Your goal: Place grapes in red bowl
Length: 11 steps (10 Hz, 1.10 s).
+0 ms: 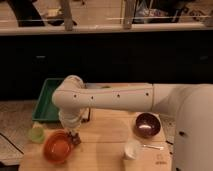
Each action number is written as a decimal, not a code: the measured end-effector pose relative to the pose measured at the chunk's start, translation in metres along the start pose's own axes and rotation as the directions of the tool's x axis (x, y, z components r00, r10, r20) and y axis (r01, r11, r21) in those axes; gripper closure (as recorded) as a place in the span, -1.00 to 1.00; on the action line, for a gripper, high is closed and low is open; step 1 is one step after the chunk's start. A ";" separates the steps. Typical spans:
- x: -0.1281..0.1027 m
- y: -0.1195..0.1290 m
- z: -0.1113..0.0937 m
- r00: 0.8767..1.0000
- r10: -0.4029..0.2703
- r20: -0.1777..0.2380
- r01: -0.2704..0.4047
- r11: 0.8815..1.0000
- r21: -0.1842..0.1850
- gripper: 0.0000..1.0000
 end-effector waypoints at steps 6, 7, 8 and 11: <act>-0.008 -0.007 0.012 0.999 -0.046 0.020 0.046 0.999 -0.006 1.00; -0.009 -0.007 0.013 0.999 -0.049 0.021 0.049 0.999 -0.006 1.00; -0.009 -0.008 0.015 0.998 -0.056 0.023 0.056 0.998 -0.009 1.00; -0.011 -0.012 0.019 0.997 -0.073 0.027 0.073 0.997 -0.010 1.00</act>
